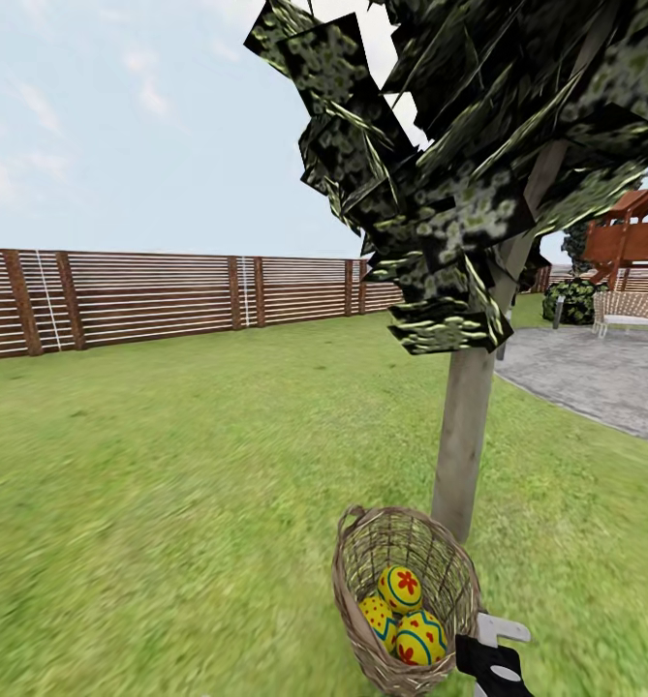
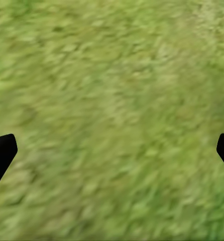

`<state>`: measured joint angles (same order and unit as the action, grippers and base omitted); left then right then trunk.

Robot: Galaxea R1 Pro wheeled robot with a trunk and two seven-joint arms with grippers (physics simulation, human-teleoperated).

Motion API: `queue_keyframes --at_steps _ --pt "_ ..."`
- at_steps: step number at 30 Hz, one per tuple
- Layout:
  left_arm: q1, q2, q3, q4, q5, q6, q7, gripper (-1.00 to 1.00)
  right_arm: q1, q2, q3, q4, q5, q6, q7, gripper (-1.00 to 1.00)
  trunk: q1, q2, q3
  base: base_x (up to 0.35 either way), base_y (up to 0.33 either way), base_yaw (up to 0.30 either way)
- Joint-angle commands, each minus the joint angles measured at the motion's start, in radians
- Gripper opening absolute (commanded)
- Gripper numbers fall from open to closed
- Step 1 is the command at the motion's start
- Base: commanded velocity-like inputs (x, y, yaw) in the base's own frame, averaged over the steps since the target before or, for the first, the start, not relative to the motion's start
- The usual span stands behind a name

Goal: Take the three Easter eggs out of the wicker basket on the lawn in the garden, then place them on the lawn next to a single tree (choose any tree) so that all three eggs are next to the same tree and none are left in the basket.

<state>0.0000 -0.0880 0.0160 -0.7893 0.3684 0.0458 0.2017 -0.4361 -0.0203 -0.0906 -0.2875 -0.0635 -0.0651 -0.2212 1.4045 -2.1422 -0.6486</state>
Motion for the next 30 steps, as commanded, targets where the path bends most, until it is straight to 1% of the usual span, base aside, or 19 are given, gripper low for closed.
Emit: queue_keyframes --at_steps 1,2,11,12,19,30 --pt "0.0 -0.001 0.001 -0.002 0.006 0.005 0.002 1.0 -0.001 0.0 -0.003 -0.001 -0.003 -0.005 0.002 -1.0 0.004 -0.008 -0.004 0.0 0.0 0.0" --pt "0.0 -0.001 0.001 -0.002 0.006 0.005 0.002 1.0 -0.001 0.0 -0.003 -0.001 -0.003 -0.005 0.002 -1.0 0.008 -0.015 -0.007 0.0 0.0 0.0" --pt "0.0 0.0 0.002 -0.002 0.006 0.005 0.0 1.0 -0.001 0.0 -0.003 -0.002 -0.002 -0.007 0.0 -1.0 0.008 -0.015 -0.007 0.0 0.0 0.0" --pt "0.0 0.0 0.002 -0.002 0.006 0.005 0.0 1.0 -0.001 0.0 -0.003 -0.002 -0.002 -0.007 0.0 1.0 0.008 -0.015 -0.007 0.0 0.0 0.0" --pt "0.0 0.001 0.002 -0.002 0.006 0.005 -0.001 1.0 -0.001 0.0 -0.003 -0.002 -0.002 -0.007 0.0 1.0 0.008 -0.015 -0.007 0.0 0.0 0.0" --pt "0.0 0.002 0.004 -0.002 0.003 0.003 0.001 1.0 -0.001 0.0 -0.003 -0.001 -0.002 -0.007 0.0 1.0 -0.035 0.062 0.027 0.0 0.0 0.0"
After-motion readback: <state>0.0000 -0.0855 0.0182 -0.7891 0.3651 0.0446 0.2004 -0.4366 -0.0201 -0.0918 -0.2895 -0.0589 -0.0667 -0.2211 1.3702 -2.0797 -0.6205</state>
